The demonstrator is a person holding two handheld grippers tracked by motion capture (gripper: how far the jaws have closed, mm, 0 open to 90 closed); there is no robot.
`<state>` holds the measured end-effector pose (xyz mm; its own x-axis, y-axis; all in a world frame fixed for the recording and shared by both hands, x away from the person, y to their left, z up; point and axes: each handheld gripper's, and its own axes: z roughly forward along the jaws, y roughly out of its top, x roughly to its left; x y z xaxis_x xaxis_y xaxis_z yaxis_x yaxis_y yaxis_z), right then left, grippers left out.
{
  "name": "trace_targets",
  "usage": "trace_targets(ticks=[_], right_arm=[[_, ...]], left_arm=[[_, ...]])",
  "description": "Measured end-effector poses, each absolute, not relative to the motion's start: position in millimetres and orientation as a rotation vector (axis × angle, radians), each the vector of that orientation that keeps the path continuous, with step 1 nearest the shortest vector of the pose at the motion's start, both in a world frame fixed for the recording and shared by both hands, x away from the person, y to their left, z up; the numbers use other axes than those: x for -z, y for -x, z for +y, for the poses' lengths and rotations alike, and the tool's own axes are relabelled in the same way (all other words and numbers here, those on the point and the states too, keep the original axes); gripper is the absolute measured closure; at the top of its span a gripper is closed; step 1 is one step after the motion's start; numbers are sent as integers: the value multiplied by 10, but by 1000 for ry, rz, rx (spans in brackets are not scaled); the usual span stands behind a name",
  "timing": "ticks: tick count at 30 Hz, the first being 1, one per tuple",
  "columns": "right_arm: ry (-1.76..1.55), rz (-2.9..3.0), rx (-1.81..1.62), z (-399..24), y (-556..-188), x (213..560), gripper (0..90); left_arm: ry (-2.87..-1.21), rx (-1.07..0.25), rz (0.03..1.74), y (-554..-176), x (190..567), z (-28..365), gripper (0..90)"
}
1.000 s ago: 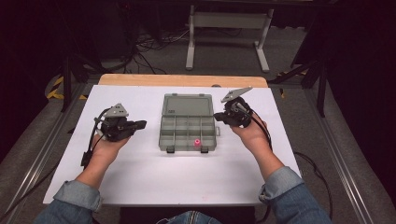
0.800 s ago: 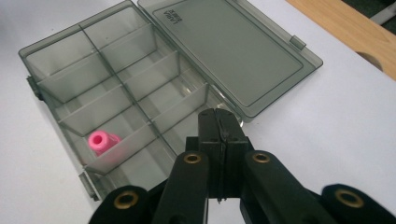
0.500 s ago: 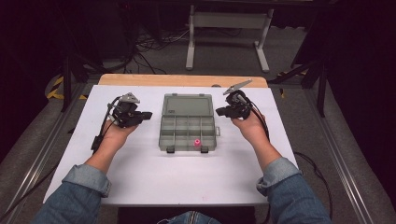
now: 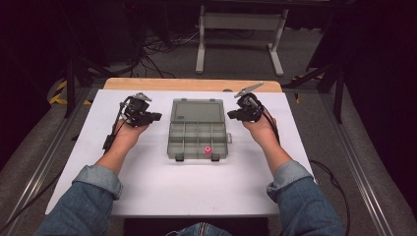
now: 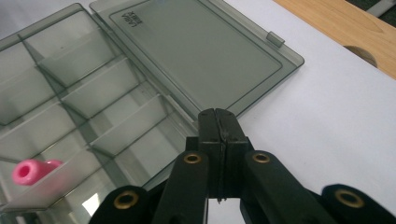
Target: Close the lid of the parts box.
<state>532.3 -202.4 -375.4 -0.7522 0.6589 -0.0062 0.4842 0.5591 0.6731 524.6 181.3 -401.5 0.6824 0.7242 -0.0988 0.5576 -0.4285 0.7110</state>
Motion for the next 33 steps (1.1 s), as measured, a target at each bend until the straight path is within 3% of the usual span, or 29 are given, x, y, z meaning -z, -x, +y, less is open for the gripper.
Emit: trace_targets(ticks=[33], right_arm=[[-1054, 2549, -949, -2060, -5617, 4034, 900]], left_arm=[[-2220, -257, 1050, -5562, 4179, 1540, 897]])
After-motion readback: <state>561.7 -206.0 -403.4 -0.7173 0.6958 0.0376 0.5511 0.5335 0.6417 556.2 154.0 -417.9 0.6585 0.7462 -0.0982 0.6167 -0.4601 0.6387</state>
